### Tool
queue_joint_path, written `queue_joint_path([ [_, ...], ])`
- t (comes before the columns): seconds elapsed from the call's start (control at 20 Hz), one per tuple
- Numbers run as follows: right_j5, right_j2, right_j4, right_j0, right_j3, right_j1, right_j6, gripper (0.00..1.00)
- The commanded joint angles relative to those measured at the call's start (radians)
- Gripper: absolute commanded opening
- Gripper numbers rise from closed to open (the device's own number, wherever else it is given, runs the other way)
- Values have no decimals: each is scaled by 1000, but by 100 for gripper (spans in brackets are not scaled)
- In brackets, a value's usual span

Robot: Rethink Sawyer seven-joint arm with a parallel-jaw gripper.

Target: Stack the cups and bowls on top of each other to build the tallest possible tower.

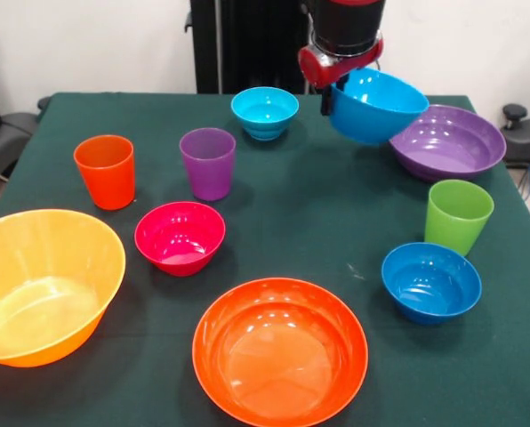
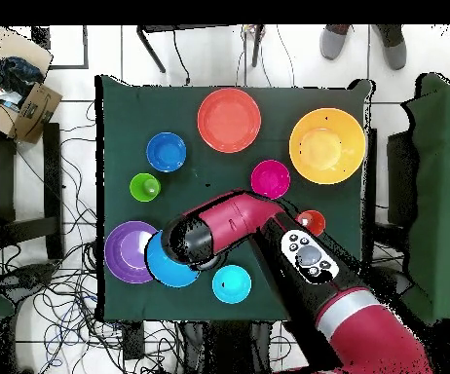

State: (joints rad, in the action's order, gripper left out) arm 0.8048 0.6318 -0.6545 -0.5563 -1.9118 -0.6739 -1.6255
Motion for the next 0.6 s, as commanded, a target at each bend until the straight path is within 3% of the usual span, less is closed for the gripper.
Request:
queue_joint_path([
  [0.05,-112,-209,57,136,-3,-48,-471,0],
  [0.6,-152,-255,69,144,20,-14,-424,0],
])
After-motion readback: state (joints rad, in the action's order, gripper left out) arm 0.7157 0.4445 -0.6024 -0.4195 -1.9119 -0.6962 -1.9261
